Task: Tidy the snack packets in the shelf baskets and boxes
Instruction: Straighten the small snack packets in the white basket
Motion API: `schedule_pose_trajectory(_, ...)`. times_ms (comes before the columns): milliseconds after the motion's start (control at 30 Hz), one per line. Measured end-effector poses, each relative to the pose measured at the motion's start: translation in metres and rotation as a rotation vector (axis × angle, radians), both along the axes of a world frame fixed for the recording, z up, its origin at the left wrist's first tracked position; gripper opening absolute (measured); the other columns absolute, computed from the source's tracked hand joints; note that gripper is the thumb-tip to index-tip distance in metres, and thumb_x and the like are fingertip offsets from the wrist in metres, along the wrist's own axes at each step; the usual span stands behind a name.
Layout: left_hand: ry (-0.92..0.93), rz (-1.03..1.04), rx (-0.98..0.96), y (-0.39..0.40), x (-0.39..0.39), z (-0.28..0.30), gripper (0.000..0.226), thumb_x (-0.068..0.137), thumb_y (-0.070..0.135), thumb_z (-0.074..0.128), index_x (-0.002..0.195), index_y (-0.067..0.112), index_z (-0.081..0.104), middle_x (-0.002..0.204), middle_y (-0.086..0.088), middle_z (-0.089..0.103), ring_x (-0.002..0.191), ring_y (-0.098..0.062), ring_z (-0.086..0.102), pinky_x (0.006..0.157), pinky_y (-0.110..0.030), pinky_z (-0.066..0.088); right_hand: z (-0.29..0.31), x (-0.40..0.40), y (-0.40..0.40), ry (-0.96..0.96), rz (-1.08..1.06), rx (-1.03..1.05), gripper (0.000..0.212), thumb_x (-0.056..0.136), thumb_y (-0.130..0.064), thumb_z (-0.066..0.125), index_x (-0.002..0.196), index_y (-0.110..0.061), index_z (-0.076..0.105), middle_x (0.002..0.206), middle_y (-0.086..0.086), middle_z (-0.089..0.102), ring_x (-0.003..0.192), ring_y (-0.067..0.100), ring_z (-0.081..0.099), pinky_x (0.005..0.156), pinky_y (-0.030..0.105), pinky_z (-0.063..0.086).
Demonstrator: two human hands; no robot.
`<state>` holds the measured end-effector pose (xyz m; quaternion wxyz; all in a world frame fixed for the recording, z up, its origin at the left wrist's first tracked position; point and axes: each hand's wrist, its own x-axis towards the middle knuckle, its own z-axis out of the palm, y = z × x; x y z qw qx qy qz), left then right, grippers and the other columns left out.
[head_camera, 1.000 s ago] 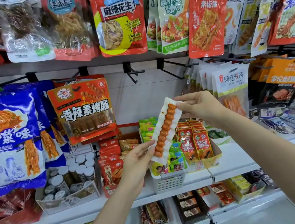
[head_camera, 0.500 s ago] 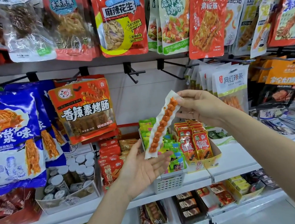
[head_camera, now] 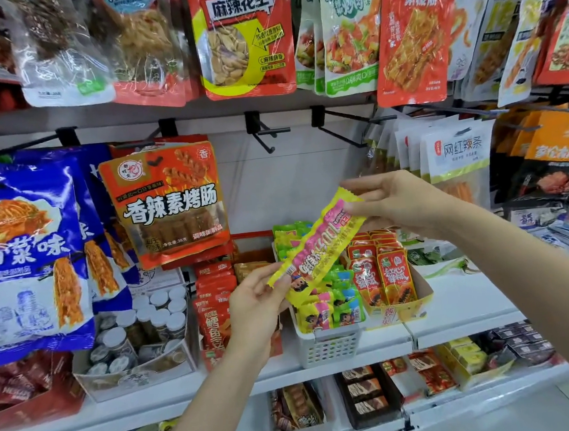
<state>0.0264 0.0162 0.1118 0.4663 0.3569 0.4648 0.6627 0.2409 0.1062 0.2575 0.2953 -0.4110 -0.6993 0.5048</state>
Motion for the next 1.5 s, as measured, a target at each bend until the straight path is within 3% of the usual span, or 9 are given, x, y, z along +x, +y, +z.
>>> schedule_pose_trajectory(100, 0.039, 0.005, 0.029, 0.002, 0.001, -0.004, 0.02, 0.088, 0.011, 0.069, 0.105, 0.022, 0.071, 0.099, 0.005, 0.076, 0.086, -0.012, 0.072, 0.066, -0.021, 0.055, -0.002, 0.001, 0.002, -0.101, -0.087, 0.092, 0.028, 0.081, -0.015, 0.075, 0.108, -0.007, 0.071, 0.086, 0.005, 0.077, 0.082, 0.016, 0.074, 0.066, 0.019, 0.058)
schedule_pose_trajectory(267, 0.139, -0.011, 0.077, 0.01, -0.003, -0.012, 0.029, 0.087, 0.013, 0.072, 0.114, 0.02, 0.065, 0.099, -0.001, 0.075, 0.096, -0.017, 0.071, 0.08, -0.022, 0.055, -0.004, 0.007, 0.001, -0.168, -0.195, 0.203, 0.02, 0.079, -0.02, 0.077, 0.098, -0.014, 0.075, 0.08, -0.001, 0.077, 0.076, 0.011, 0.074, 0.062, 0.017, 0.057)
schedule_pose_trajectory(400, 0.628, -0.071, 0.009, 0.01, -0.006, -0.026, 0.025, 0.087, 0.027, 0.073, 0.107, 0.033, 0.061, 0.111, 0.012, 0.063, 0.105, -0.005, 0.062, 0.083, -0.011, 0.048, -0.005, 0.017, 0.002, -0.224, -0.397, 0.397, 0.021, 0.081, -0.031, 0.076, 0.102, -0.028, 0.075, 0.078, -0.012, 0.074, 0.065, 0.001, 0.07, 0.049, 0.016, 0.052)
schedule_pose_trajectory(533, 1.034, -0.18, 0.032, 0.005, 0.0, -0.04, 0.046, 0.086, 0.031, 0.074, 0.129, 0.029, 0.058, 0.124, 0.008, 0.055, 0.111, -0.007, 0.054, 0.1, -0.027, 0.045, -0.015, 0.019, 0.003, -0.209, -0.409, 0.467, 0.029, 0.083, -0.026, 0.074, 0.111, -0.017, 0.073, 0.077, -0.01, 0.07, 0.039, -0.009, 0.053, 0.037, 0.003, 0.034)
schedule_pose_trajectory(733, 1.047, -0.104, 0.202, -0.005, 0.001, -0.048, 0.032, 0.086, 0.009, 0.073, 0.113, 0.024, 0.066, 0.119, 0.01, 0.054, 0.09, -0.009, 0.059, 0.087, -0.024, 0.049, -0.018, 0.023, 0.0, -0.238, -0.36, 0.467, 0.02, 0.08, -0.031, 0.075, 0.1, -0.032, 0.074, 0.085, -0.016, 0.073, 0.076, -0.001, 0.07, 0.074, 0.022, 0.058)
schedule_pose_trajectory(1100, 0.965, -0.138, 0.242, -0.011, 0.001, -0.06, 0.013, 0.091, 0.007, 0.066, 0.098, 0.015, 0.073, 0.106, 0.01, 0.063, 0.096, 0.002, 0.058, 0.084, -0.009, 0.041, -0.022, 0.016, -0.003, -0.244, -0.295, 0.451, 0.032, 0.078, -0.032, 0.076, 0.107, -0.021, 0.075, 0.098, -0.007, 0.075, 0.078, 0.001, 0.071, 0.081, 0.03, 0.059)
schedule_pose_trajectory(1233, 0.895, -0.251, 0.123, -0.006, -0.002, -0.057, 0.011, 0.094, 0.014, 0.063, 0.094, 0.023, 0.067, 0.123, 0.015, 0.06, 0.084, -0.005, 0.061, 0.084, -0.016, 0.045, -0.026, 0.011, -0.003, -0.29, -0.283, 0.467, 0.031, 0.076, -0.036, 0.077, 0.104, -0.023, 0.076, 0.093, -0.013, 0.074, 0.077, -0.005, 0.069, 0.078, 0.023, 0.056)
schedule_pose_trajectory(1333, 0.845, -0.328, 0.067, -0.001, -0.006, -0.055, 0.012, 0.094, 0.015, 0.063, 0.092, 0.026, 0.064, 0.101, 0.005, 0.063, 0.077, -0.013, 0.054, 0.078, -0.029, 0.046, -0.036, 0.008, -0.002, -0.366, -0.266, 0.515, 0.028, 0.075, -0.038, 0.078, 0.099, -0.025, 0.077, 0.08, -0.025, 0.066, 0.072, -0.015, 0.064, 0.072, 0.009, 0.05)
schedule_pose_trajectory(1500, 0.712, -0.386, -0.001, 0.005, -0.014, -0.054, 0.028, 0.093, 0.014, 0.065, 0.08, 0.038, 0.063, 0.072, 0.019, 0.059, 0.064, -0.009, 0.048, 0.062, -0.023, 0.043, -0.051, 0.003, 0.002, -0.394, -0.28, 0.58, 0.028, 0.076, -0.036, 0.077, 0.099, -0.02, 0.078, 0.084, -0.018, 0.071, 0.069, -0.023, 0.058, 0.067, -0.003, 0.043)
